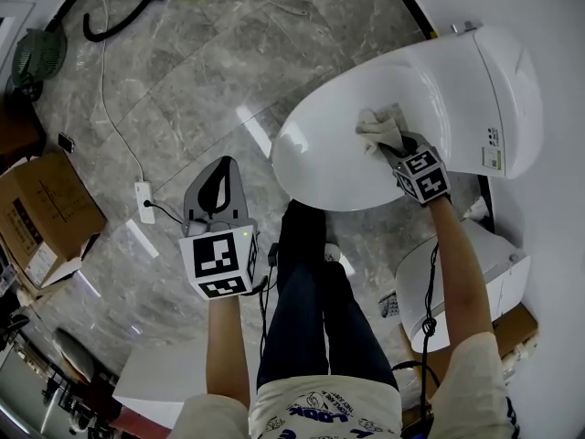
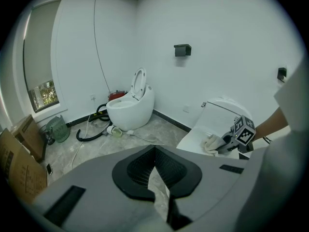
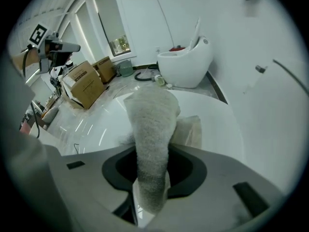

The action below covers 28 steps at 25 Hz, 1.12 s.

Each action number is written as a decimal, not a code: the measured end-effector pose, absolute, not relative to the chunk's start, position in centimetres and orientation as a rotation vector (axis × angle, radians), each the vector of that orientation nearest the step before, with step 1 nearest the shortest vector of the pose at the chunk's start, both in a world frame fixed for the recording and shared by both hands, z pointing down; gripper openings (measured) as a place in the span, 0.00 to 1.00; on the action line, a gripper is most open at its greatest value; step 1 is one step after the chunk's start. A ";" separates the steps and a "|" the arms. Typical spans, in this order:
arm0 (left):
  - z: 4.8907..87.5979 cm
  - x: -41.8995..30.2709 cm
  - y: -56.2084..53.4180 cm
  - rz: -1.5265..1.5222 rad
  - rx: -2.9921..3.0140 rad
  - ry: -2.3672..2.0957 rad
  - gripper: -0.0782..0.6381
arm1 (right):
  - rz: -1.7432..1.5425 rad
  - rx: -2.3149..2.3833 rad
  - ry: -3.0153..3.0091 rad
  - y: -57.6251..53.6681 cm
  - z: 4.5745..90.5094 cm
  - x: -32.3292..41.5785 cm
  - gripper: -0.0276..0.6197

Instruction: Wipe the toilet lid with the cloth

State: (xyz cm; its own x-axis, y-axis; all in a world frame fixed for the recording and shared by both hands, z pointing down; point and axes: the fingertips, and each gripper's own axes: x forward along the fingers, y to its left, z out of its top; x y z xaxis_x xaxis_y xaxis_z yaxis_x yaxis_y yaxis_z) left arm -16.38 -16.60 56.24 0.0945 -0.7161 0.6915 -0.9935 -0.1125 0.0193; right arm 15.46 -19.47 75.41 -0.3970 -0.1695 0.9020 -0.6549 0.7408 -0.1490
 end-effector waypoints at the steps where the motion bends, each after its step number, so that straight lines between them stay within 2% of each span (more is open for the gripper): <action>1: 56.3 -16.3 -16.6 0.740 1.889 -1.669 0.11 | 0.619 0.650 -1.935 -19.8 75.4 16.0 0.22; 28: 56.5 -14.1 -16.7 0.767 1.957 -1.604 0.11 | 0.847 1.161 -1.773 -22.2 74.9 25.7 0.22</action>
State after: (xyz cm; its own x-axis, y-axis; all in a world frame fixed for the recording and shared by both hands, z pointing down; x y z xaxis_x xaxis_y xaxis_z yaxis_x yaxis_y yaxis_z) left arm -14.10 -16.71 56.55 0.1507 -0.7053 0.6927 -0.9820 -0.1876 0.0226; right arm 25.73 -22.18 74.92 -0.2251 -0.3721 0.9005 -0.9343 0.3446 -0.0912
